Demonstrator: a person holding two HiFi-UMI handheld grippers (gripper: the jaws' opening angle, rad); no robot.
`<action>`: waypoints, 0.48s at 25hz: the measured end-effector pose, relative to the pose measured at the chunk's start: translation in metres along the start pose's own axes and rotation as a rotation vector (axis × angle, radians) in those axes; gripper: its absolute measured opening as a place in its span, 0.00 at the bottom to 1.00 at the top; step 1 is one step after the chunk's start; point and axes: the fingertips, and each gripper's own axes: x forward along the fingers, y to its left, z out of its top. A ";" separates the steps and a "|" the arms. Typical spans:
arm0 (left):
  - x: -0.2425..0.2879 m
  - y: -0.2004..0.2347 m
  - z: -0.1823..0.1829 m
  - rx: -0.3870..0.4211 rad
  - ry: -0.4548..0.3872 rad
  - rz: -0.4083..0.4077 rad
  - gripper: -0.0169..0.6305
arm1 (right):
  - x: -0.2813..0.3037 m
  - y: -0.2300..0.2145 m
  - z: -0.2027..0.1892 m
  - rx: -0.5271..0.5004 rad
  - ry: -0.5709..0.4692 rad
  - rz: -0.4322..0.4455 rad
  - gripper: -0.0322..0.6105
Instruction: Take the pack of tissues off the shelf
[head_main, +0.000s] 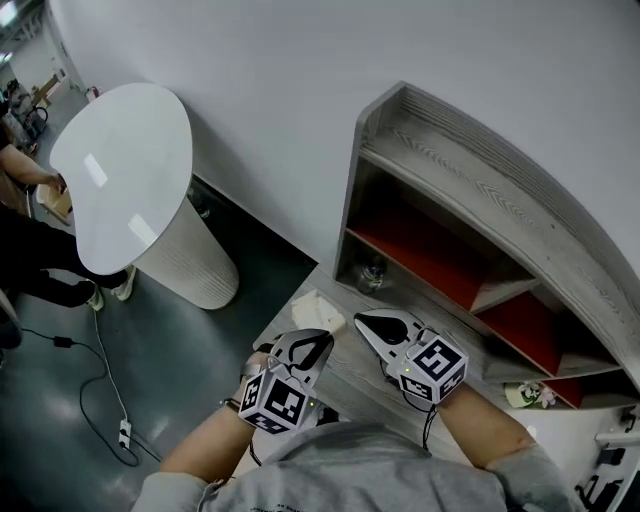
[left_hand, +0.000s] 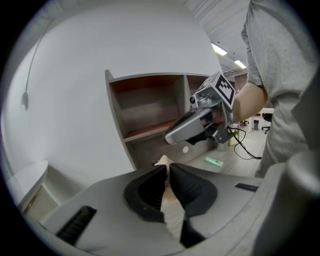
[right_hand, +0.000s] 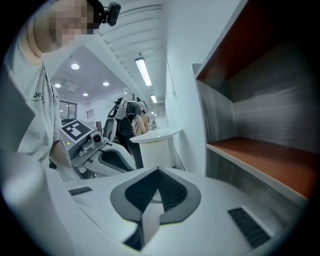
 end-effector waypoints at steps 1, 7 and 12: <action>-0.002 0.014 -0.004 0.001 0.002 0.013 0.10 | 0.013 -0.001 0.005 -0.003 -0.003 0.009 0.08; -0.018 0.086 0.000 0.028 -0.025 0.083 0.09 | 0.070 -0.002 0.049 -0.038 -0.026 0.059 0.08; -0.036 0.121 0.040 0.084 -0.086 0.116 0.09 | 0.076 -0.001 0.109 -0.081 -0.077 0.069 0.08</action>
